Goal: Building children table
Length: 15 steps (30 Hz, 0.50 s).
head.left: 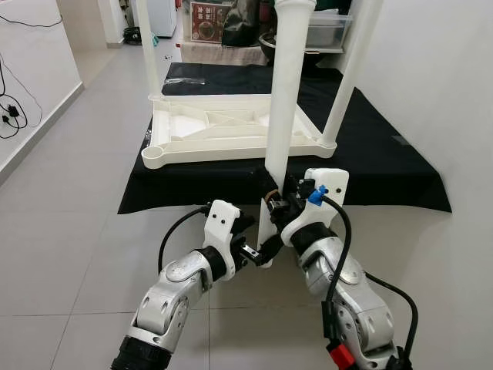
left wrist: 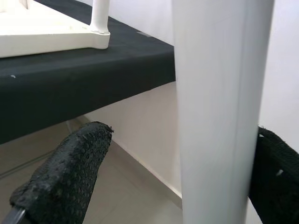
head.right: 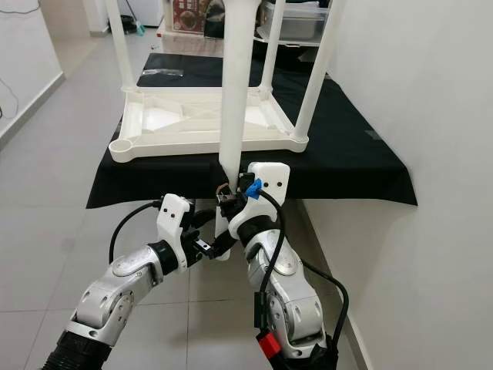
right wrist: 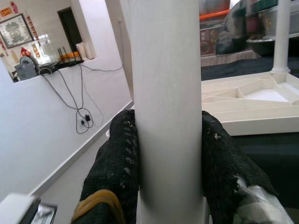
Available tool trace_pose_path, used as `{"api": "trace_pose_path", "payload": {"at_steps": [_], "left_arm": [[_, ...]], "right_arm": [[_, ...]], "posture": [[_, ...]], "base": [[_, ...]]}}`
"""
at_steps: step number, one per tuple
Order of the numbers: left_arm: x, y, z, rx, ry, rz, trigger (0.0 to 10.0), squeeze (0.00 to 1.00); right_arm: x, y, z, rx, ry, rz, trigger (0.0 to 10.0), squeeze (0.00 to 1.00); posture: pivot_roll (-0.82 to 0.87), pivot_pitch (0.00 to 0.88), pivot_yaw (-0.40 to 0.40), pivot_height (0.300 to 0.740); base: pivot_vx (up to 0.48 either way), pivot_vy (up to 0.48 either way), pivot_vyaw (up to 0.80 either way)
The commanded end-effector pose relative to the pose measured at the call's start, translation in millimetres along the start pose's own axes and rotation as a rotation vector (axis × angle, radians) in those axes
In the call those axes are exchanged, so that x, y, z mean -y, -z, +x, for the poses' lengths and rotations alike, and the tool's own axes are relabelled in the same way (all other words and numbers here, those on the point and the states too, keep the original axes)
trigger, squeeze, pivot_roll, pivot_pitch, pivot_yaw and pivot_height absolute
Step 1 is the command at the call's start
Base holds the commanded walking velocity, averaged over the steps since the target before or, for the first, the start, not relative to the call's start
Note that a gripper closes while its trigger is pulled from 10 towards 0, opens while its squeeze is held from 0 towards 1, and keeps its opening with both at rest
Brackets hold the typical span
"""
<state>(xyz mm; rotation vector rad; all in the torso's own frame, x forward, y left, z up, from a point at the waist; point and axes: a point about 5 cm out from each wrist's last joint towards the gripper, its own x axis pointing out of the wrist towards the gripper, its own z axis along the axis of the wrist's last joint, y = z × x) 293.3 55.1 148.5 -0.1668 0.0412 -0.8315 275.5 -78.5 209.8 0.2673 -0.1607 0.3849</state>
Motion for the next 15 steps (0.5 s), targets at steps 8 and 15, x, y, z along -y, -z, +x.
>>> {"api": "trace_pose_path", "payload": {"at_steps": [8,15], "left_arm": [[12.6,-2.1,6.8,0.012,0.109,-0.035,5.4,0.0],[12.4,-1.9,5.9,0.018,0.102,-0.039,0.0,0.0]], "right_arm": [[-6.2,5.4,-4.5,-0.013,-0.019,0.03,10.0,0.0],[-5.4,5.4,-4.0,-0.011,-0.014,0.025,10.0,0.0]], "posture": [[0.07,0.05,-0.092,0.74],[0.07,0.05,-0.09,0.74]], "base": [[0.0,0.0,0.0],[0.0,0.0,0.0]]}}
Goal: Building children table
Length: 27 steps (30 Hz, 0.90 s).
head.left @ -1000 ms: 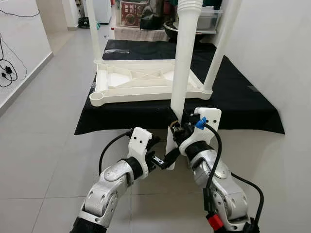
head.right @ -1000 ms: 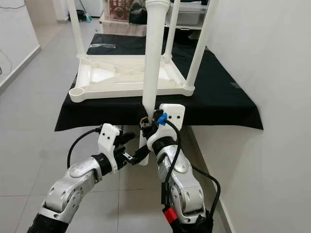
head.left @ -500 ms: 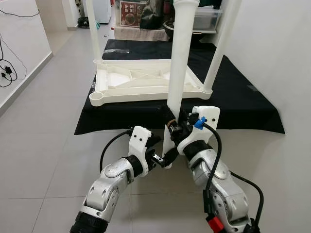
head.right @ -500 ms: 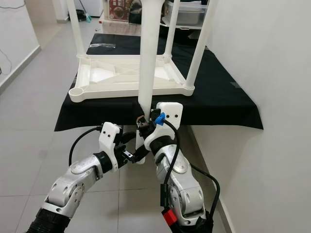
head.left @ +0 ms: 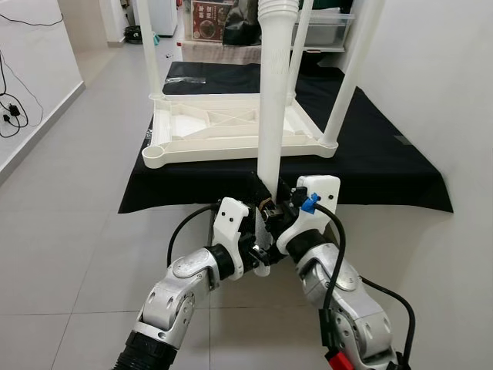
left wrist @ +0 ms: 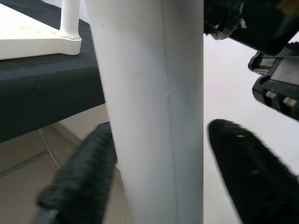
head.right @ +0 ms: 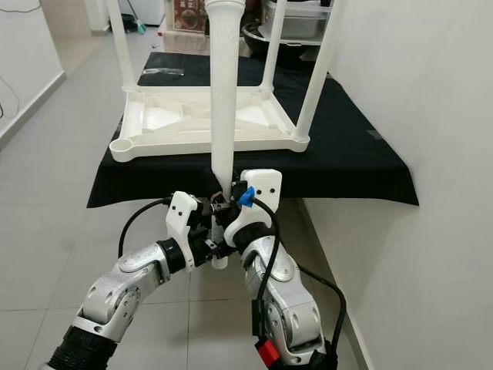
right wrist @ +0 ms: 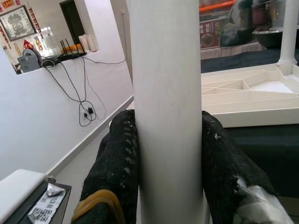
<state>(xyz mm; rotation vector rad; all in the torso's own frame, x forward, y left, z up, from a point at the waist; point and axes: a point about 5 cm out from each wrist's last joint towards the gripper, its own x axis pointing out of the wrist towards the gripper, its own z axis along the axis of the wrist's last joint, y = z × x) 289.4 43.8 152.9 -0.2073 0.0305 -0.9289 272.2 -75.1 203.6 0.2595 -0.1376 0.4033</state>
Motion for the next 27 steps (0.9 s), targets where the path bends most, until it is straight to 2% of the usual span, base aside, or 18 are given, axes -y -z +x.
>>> {"api": "trace_pose_path", "payload": {"at_steps": [1,16,23,24,27], "left_arm": [[1.3,0.7,0.2,0.001,0.002,-0.007,0.0,0.0],[-9.6,8.0,-7.8,-0.024,-0.076,0.043,0.0,0.0],[-17.3,11.7,-17.0,-0.039,-0.139,0.091,0.0,0.0],[-19.3,11.7,-19.1,-0.044,-0.148,0.099,0.0,0.0],[-23.1,11.0,-22.5,-0.052,-0.16,0.116,0.0,0.0]], "right_arm": [[-2.5,-1.2,-0.9,0.015,0.001,0.027,10.0,0.0],[1.1,0.5,-1.3,0.007,0.01,-0.022,10.0,0.0],[4.7,0.5,-0.4,0.005,0.019,-0.054,10.0,0.0],[4.9,0.1,-0.1,0.006,0.017,-0.057,10.0,1.0],[4.3,-1.4,0.8,0.012,0.002,-0.062,10.0,1.0]], "posture": [[0.07,0.05,-0.09,0.74],[0.06,0.026,-0.088,0.74],[0.06,0.016,-0.086,0.74],[0.07,0.016,-0.086,0.74],[0.07,0.019,-0.085,0.74]], "base": [[0.0,0.0,0.0],[0.0,0.0,0.0],[0.0,0.0,0.0],[0.0,0.0,0.0],[0.0,0.0,0.0]]}}
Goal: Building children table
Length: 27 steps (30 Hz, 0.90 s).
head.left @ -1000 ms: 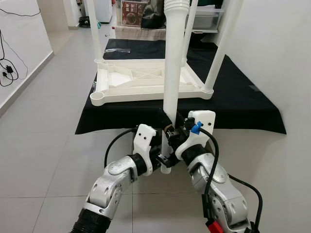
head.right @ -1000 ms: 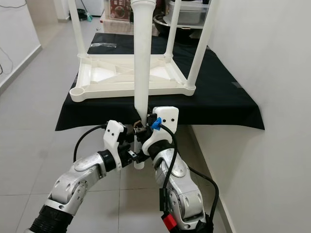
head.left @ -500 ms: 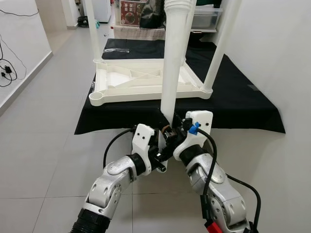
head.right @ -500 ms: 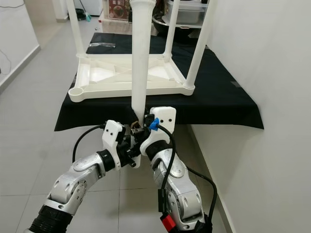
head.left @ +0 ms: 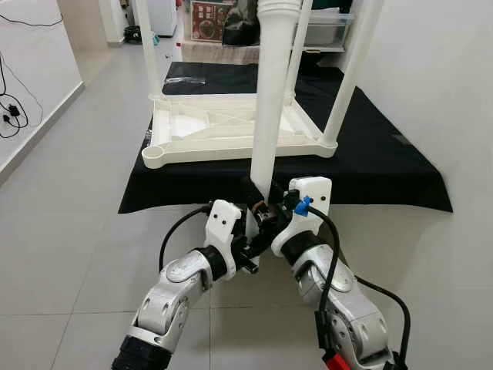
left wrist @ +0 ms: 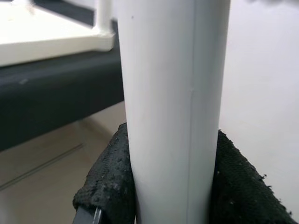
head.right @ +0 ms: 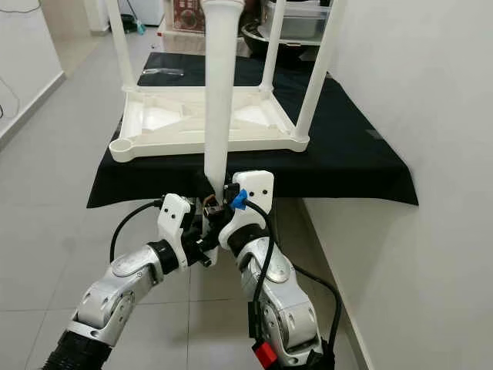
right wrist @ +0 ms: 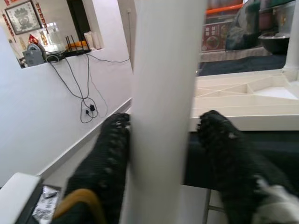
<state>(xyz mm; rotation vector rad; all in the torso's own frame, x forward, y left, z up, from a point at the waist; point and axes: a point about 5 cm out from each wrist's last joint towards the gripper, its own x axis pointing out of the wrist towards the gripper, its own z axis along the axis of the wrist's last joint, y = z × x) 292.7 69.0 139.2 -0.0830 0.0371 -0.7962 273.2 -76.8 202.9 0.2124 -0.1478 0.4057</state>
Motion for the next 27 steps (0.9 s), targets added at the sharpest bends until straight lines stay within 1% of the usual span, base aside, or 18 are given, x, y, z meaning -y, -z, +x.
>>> {"api": "trace_pose_path", "payload": {"at_steps": [1,6,7,8,9,10,14,16,17,18,19,21,22,23,24,25,26,27], "left_arm": [[-4.6,2.2,-3.4,-0.007,-0.026,0.01,0.0,0.0],[-11.0,-0.1,-6.5,-0.009,-0.059,0.029,0.0,0.0],[-13.1,-0.4,-7.4,-0.012,-0.067,0.034,0.0,0.0],[-14.5,-0.6,-8.1,-0.014,-0.073,0.038,0.0,0.0],[-17.6,-0.2,-10.1,-0.025,-0.083,0.053,0.0,0.0],[-21.2,0.0,-12.4,-0.036,-0.095,0.076,0.0,0.0],[-34.4,-1.3,-19.8,-0.059,-0.147,0.12,0.0,0.0],[-42.5,-3.8,-23.7,-0.065,-0.177,0.129,0.0,0.0],[-48.0,-6.0,-26.8,-0.071,-0.2,0.148,0.0,0.0],[-48.0,-6.0,-26.8,-0.071,-0.2,0.148,0.0,0.0],[-57.4,-10.7,-32.8,-0.082,-0.234,0.197,0.0,0.0],[-57.4,-10.7,-32.8,-0.082,-0.234,0.197,0.0,0.0],[-61.2,-13.0,-35.4,-0.087,-0.247,0.221,0.0,0.0],[-61.2,-13.0,-35.4,-0.087,-0.247,0.221,0.0,0.0],[-69.1,-17.6,-39.8,-0.093,-0.279,0.251,0.0,0.0],[-76.1,-21.9,-44.9,-0.117,-0.292,0.33,0.0,0.0],[-83.0,-26.2,-49.9,-0.136,-0.312,0.384,0.0,0.0],[-83.0,-26.2,-49.9,-0.136,-0.312,0.384,0.0,0.0]], "right_arm": [[3.1,-2.2,0.7,0.017,0.016,-0.021,10.0,1.0],[3.4,-2.7,1.4,0.019,0.023,-0.012,10.0,1.0],[2.6,-3.2,1.6,0.02,0.014,-0.014,10.0,0.57],[1.9,-3.5,1.8,0.02,0.007,-0.016,10.0,0.57],[1.3,-3.9,1.6,0.021,-0.001,-0.016,10.0,0.0],[1.5,-4.3,1.3,0.023,-0.003,-0.018,10.0,0.0],[7.6,-5.9,1.1,0.028,0.015,-0.031,10.0,0.0],[12.7,-6.5,1.4,0.029,0.028,-0.047,10.0,0.0],[19.3,-6.8,1.7,0.029,0.061,-0.07,10.0,0.0],[19.3,-6.8,1.7,0.029,0.061,-0.07,10.0,0.0],[32.2,-8.3,1.8,0.031,0.126,-0.146,10.0,0.0],[32.2,-8.3,1.8,0.031,0.126,-0.146,10.0,0.0],[37.6,-9.3,1.7,0.032,0.153,-0.188,10.0,0.0],[37.6,-9.3,1.7,0.032,0.153,-0.188,10.0,0.0],[45.2,-10.9,1.6,0.032,0.183,-0.274,10.0,0.0],[51.5,-14.6,1.8,0.047,0.208,-0.433,10.0,0.0],[57.1,-18.6,2.0,0.063,0.242,-0.634,10.0,0.0],[57.1,-18.6,2.0,0.063,0.242,-0.634,10.0,0.0]], "posture": [[0.07,0.02,-0.086,0.74],[0.07,0.023,-0.087,0.74],[0.07,0.023,-0.087,0.74],[0.07,0.023,-0.087,0.74],[0.07,0.025,-0.086,0.74],[0.07,0.025,-0.086,0.74],[0.07,0.029,-0.084,0.74],[0.07,0.029,-0.083,0.74],[0.07,0.03,-0.081,0.74],[0.07,0.03,-0.081,0.74],[0.07,0.032,-0.079,0.74],[0.07,0.032,-0.079,0.74],[0.07,0.032,-0.079,0.74],[0.07,0.032,-0.079,0.74],[0.08,0.032,-0.08,0.74],[0.08,0.033,-0.08,0.74],[0.08,0.033,-0.08,0.74],[0.08,0.033,-0.08,0.74]], "base": [[0.0,0.0,0.0],[0.0,0.0,0.0],[0.0,0.0,0.0],[0.0,0.0,0.0],[0.0,0.0,0.0],[0.0,0.0,0.0],[0.0,0.0,0.0],[0.0,0.0,0.0],[0.0,0.0,0.0],[0.0,0.0,0.0],[0.0,0.0,0.0],[0.0,0.0,0.0],[0.0,0.0,0.0],[0.0,0.0,0.0],[0.0,0.0,0.0],[0.0,0.0,0.0],[0.0,0.0,0.0],[0.0,0.0,0.0]]}}
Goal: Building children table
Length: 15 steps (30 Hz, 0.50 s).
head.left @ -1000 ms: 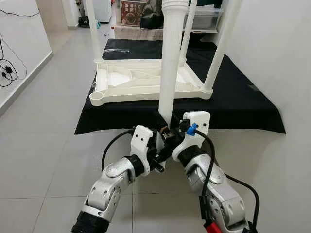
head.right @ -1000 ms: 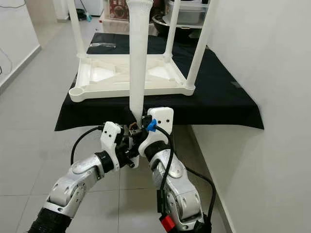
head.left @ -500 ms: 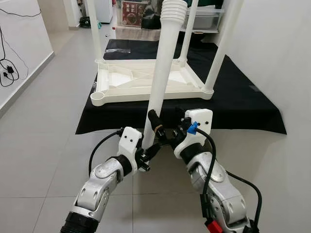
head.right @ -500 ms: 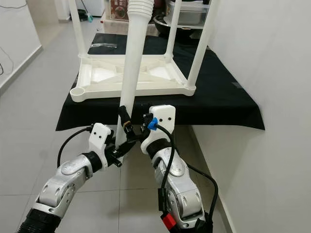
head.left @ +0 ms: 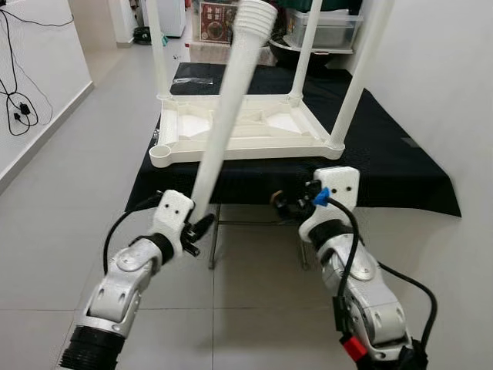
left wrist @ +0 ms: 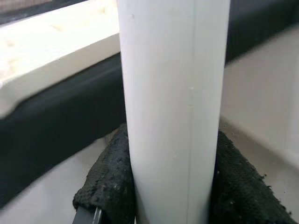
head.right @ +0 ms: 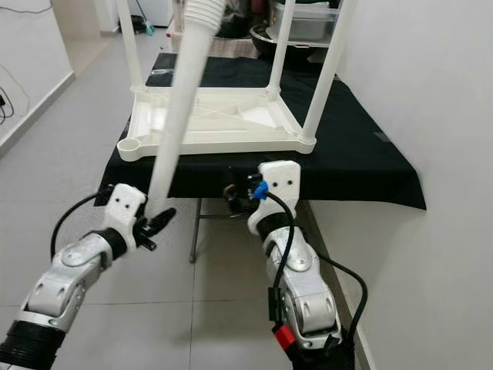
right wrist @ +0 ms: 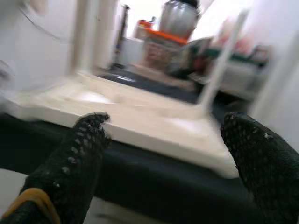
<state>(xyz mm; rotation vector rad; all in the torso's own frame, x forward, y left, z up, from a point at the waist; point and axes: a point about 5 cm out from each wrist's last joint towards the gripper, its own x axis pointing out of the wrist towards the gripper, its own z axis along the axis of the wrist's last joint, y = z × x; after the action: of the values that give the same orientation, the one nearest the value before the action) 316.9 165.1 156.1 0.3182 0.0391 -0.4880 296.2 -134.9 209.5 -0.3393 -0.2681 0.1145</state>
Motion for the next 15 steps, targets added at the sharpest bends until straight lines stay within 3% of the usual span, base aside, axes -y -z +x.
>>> {"api": "trace_pose_path", "payload": {"at_steps": [1,2,3,4,5,6,8,9,10,12,13,14,15], "left_arm": [[-6.2,-2.7,-0.2,0.001,-0.019,0.053,0.0,0.0],[-6.2,-2.7,-0.2,0.001,-0.019,0.053,0.0,0.0],[-10.2,-3.0,-2.3,-0.015,-0.02,0.109,0.0,0.0],[-10.2,-3.0,-2.3,-0.015,-0.02,0.109,0.0,0.0],[-17.9,-3.7,-5.5,-0.049,-0.03,0.213,0.0,0.0],[-17.9,-3.7,-5.5,-0.049,-0.03,0.213,0.0,0.0],[-22.9,-2.1,-6.9,-0.081,-0.047,0.291,0.0,0.0],[-22.9,-2.1,-6.9,-0.081,-0.047,0.291,0.0,0.0],[-28.0,-4.1,-6.4,-0.102,-0.071,0.317,0.0,0.0],[-30.1,-4.9,-6.0,-0.109,-0.078,0.32,0.0,0.0],[-30.2,-4.1,-6.4,-0.114,-0.077,0.337,7.6,0.0],[-30.7,-4.0,-6.4,-0.12,-0.079,0.353,10.0,0.0],[-32.1,-4.7,-6.1,-0.125,-0.089,0.376,10.0,0.0]], "right_arm": [[1.4,-3.4,1.9,0.053,0.039,-0.179,10.0,0.0],[1.4,-3.4,1.9,0.053,0.039,-0.179,10.0,0.0],[3.9,-4.7,2.5,0.083,0.052,-0.309,10.0,0.0],[3.9,-4.7,2.5,0.083,0.052,-0.309,10.0,0.0],[6.9,-6.4,3.6,0.144,0.073,-0.532,10.0,0.0],[6.9,-6.4,3.6,0.144,0.073,-0.532,10.0,0.0],[8.0,-5.2,4.4,0.18,0.09,-0.683,10.0,0.0],[8.0,-5.2,4.4,0.18,0.09,-0.683,10.0,0.0],[10.0,-6.0,6.6,0.198,0.1,-0.762,10.0,0.0],[11.2,-6.1,8.0,0.208,0.109,-0.783,10.0,0.0],[10.7,-4.7,7.8,0.21,0.111,-0.812,10.0,0.0],[10.2,-3.2,8.2,0.207,0.107,-0.83,10.0,0.0],[10.2,-3.0,8.5,0.214,0.111,-0.855,10.0,0.0]], "posture": [[0.08,0.033,-0.08,0.74],[0.08,0.033,-0.08,0.74],[0.08,0.037,-0.078,0.74],[0.08,0.037,-0.078,0.74],[0.09,0.039,-0.076,0.74],[0.09,0.039,-0.076,0.74],[0.09,0.031,-0.069,0.74],[0.09,0.031,-0.069,0.74],[0.09,0.056,-0.07,0.74],[0.09,0.056,-0.07,0.74],[0.09,0.033,-0.067,0.74],[0.09,0.034,-0.072,0.74],[0.09,0.054,-0.075,0.74]], "base": [[0.0,0.0,0.0],[0.0,0.0,0.0],[0.0,0.0,0.0],[0.0,0.0,0.0],[0.0,0.0,0.0],[0.0,0.0,0.0],[0.0,0.0,0.0],[0.0,0.0,0.0],[0.0,0.0,0.0],[0.0,0.0,0.0],[0.0,0.0,0.0],[0.0,0.0,0.0],[0.0,0.0,0.0]]}}
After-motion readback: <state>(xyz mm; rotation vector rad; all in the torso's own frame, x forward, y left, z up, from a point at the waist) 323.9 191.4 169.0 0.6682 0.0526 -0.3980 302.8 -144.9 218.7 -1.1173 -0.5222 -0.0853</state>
